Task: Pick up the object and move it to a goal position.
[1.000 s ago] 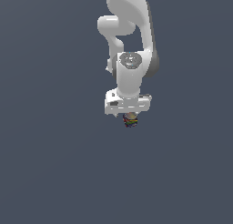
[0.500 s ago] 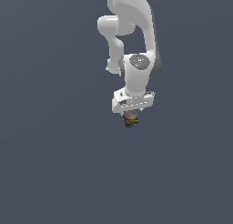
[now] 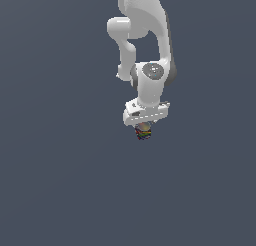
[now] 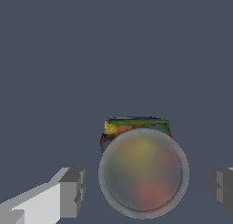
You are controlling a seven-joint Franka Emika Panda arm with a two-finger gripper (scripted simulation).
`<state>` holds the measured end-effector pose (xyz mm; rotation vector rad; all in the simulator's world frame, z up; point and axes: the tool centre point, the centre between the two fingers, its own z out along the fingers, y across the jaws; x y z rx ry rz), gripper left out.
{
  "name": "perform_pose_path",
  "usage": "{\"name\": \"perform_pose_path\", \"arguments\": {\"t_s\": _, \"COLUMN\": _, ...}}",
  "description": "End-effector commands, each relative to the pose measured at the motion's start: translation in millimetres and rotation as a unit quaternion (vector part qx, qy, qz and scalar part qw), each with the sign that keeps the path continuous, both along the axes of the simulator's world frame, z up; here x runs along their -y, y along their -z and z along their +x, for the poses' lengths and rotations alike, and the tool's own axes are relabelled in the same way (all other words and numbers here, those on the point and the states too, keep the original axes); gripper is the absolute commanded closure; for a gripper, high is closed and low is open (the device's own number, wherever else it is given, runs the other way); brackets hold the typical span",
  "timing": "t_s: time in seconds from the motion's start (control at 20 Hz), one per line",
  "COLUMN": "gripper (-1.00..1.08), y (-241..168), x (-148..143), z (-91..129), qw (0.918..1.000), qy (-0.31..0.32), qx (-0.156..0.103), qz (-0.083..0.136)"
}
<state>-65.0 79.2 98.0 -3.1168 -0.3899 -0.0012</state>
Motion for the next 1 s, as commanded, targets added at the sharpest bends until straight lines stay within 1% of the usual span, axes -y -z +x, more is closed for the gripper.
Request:
{"name": "perform_pose_path", "arguments": {"t_s": 0.0, "gripper": -0.92, "y": 11, "x": 0, "z": -1, "qw": 1.0, "qy": -0.001, "qx": 0.0, "qz": 0.0}}
{"name": "perform_pose_path", "arguments": {"t_s": 0.25, "gripper": -0.92, "y": 33, "x": 0, "z": -2, "qw": 1.0, "qy": -0.002, "qx": 0.0, "qz": 0.0}}
{"name": "perform_pose_path", "arguments": {"t_s": 0.5, "gripper": -0.92, "y": 40, "x": 0, "z": -1, "qw": 1.0, "qy": -0.002, "qx": 0.0, "qz": 0.0}}
{"name": "perform_pose_path", "arguments": {"t_s": 0.55, "gripper": 1.08, "y": 40, "x": 0, "z": -1, "qw": 1.0, "qy": -0.002, "qx": 0.0, "qz": 0.0}}
{"name": "perform_pose_path", "arguments": {"t_s": 0.95, "gripper": 1.08, "y": 40, "x": 0, "z": -1, "qw": 1.0, "qy": -0.002, "qx": 0.0, "qz": 0.0}}
